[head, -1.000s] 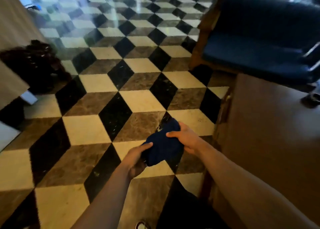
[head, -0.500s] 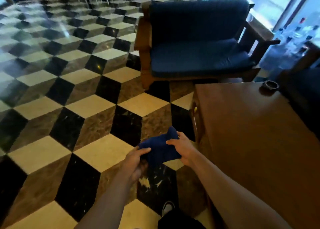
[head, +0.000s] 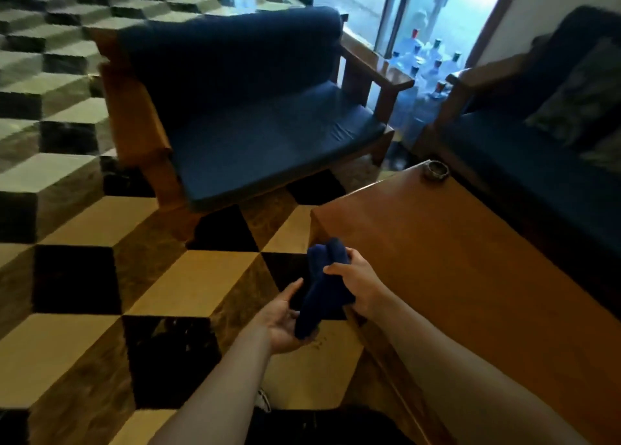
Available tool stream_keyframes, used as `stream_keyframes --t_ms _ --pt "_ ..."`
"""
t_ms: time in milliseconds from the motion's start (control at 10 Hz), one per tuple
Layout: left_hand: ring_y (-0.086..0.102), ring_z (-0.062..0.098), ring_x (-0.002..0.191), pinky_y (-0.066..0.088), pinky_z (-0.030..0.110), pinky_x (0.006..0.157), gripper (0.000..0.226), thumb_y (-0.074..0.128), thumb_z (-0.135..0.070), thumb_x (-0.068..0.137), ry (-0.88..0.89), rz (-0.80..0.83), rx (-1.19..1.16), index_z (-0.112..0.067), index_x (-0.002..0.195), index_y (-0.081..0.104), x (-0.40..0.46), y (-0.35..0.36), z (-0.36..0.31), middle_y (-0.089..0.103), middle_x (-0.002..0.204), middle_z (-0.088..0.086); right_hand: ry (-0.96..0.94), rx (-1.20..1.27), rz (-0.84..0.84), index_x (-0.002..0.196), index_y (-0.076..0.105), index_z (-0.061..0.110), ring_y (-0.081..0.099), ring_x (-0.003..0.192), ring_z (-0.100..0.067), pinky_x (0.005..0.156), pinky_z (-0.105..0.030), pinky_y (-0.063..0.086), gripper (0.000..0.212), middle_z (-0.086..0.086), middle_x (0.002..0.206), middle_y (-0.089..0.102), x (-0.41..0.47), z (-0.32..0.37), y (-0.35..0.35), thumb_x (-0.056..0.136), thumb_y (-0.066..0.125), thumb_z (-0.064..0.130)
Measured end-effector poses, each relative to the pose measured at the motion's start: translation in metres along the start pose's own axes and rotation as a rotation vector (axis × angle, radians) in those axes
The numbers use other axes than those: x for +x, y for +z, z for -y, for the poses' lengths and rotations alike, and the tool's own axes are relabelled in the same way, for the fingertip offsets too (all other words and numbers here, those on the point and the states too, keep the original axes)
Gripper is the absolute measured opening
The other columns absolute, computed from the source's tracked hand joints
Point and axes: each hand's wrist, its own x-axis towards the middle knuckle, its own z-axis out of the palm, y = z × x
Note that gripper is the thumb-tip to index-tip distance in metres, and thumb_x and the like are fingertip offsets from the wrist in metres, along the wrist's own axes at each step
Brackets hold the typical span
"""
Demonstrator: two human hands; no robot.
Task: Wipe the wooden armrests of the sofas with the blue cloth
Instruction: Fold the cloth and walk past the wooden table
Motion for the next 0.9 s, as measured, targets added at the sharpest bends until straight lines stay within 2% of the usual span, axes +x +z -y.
stream_keyframes --t_ms 100,200,300,400,500,600,700,800,900 --pt "0.064 0.031 0.085 0.052 0.038 0.067 0.055 0.076 -0.036 0.087 0.011 0.025 0.064 0.0 0.127 0.064 0.015 0.008 -0.041 0.072 0.103 0.018 0.005 0.047 -0.044 0.137 0.049 0.017 0.064 0.114 -0.029 0.096 -0.049 0.057 0.055 -0.009 0.126 0.062 0.024 0.019 0.003 0.089 0.073 0.008" --pt "0.071 0.035 0.095 0.059 0.043 0.074 0.031 0.069 -0.023 0.093 0.082 -0.023 0.234 -0.009 0.12 0.069 0.056 0.03 -0.113 0.079 0.1 0.018 0.029 0.115 -0.178 0.131 0.052 0.018 0.068 0.104 -0.024 0.082 -0.042 0.06 0.049 -0.006 0.118 0.066 0.068 0.042 0.0 0.089 0.073 0.007" --pt "0.076 0.033 0.095 0.063 0.044 0.076 0.025 0.064 -0.017 0.097 0.141 -0.041 0.385 -0.008 0.12 0.068 0.093 0.048 -0.158 0.08 0.104 0.019 0.073 0.189 -0.267 0.124 0.06 0.01 0.072 0.1 -0.031 0.086 -0.051 0.061 0.038 -0.014 0.114 0.071 0.105 0.046 -0.009 0.089 0.07 0.001" --pt "0.076 0.032 0.091 0.064 0.044 0.075 0.025 0.064 -0.009 0.097 0.214 -0.027 0.658 -0.006 0.121 0.066 0.151 0.081 -0.209 0.077 0.108 0.022 0.174 0.318 -0.353 0.113 0.069 0.005 0.075 0.096 -0.038 0.086 -0.054 0.061 0.027 -0.022 0.111 0.075 0.168 0.036 -0.023 0.09 0.062 -0.007" --pt "0.07 0.034 0.104 0.058 0.05 0.093 0.033 0.064 -0.008 0.097 0.256 -0.093 0.87 -0.005 0.13 0.062 0.192 0.102 -0.236 0.072 0.114 0.019 0.26 0.386 -0.393 0.116 0.068 0.006 0.073 0.101 -0.04 0.092 -0.058 0.058 0.028 -0.022 0.112 0.074 0.213 0.029 -0.029 0.093 0.059 -0.007" --pt "0.068 0.031 0.106 0.06 0.047 0.088 0.032 0.064 -0.005 0.094 0.208 -0.115 1.061 -0.015 0.125 0.065 0.266 0.131 -0.273 0.07 0.116 0.012 0.383 0.497 -0.447 0.122 0.063 0.005 0.071 0.102 -0.04 0.094 -0.06 0.057 0.031 -0.019 0.113 0.072 0.283 0.022 -0.043 0.094 0.058 -0.007" --pt "0.071 0.029 0.098 0.062 0.046 0.078 0.032 0.067 0.0 0.088 0.163 -0.083 1.109 -0.03 0.1 0.067 0.306 0.152 -0.294 0.073 0.107 0.008 0.391 0.564 -0.532 0.123 0.061 0.006 0.07 0.102 -0.04 0.093 -0.06 0.057 0.032 -0.018 0.113 0.071 0.317 0.024 -0.056 0.094 0.058 -0.007" --pt "0.075 0.026 0.087 0.06 0.036 0.064 0.038 0.072 0.006 0.077 0.161 -0.015 1.156 -0.029 0.09 0.068 0.362 0.18 -0.32 0.078 0.09 -0.002 0.312 0.642 -0.677 0.119 0.06 0.006 0.068 0.107 -0.039 0.092 -0.052 0.058 0.036 -0.022 0.123 0.069 0.366 0.021 -0.071 0.089 0.059 -0.013" --pt "0.073 0.024 0.077 0.057 0.031 0.059 0.044 0.076 0.006 0.076 0.142 0.006 1.207 -0.02 0.11 0.067 0.404 0.176 -0.331 0.076 0.086 0.002 0.32 0.61 -0.76 0.123 0.057 0.006 0.067 0.096 -0.03 0.077 -0.037 0.056 0.042 -0.021 0.122 0.068 0.399 0.006 -0.07 0.086 0.06 -0.015"
